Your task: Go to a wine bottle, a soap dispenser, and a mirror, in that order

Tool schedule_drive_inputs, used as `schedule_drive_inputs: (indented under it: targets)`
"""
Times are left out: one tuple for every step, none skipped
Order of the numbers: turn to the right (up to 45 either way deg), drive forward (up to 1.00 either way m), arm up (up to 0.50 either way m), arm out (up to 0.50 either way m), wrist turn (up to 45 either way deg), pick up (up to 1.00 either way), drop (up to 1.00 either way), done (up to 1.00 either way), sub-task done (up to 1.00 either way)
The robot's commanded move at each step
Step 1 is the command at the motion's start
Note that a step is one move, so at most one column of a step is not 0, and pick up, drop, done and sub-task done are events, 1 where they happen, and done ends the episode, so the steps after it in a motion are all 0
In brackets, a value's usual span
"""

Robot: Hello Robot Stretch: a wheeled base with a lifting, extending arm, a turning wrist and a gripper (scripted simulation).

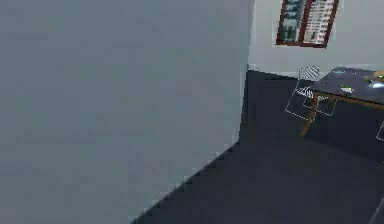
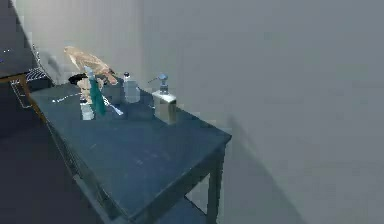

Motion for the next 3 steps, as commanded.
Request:
schedule_drive_inputs:
  targets:
    - [-45.0,0.0,0.0,0.0,0.0,0.0,0.0,0.0,0.0]
    - [0.0,0.45,0.0,0.0,0.0,0.0,0.0,0.0,0.0]
    - [-45.0,0.0,0.0,0.0,0.0,0.0,0.0,0.0,0.0]
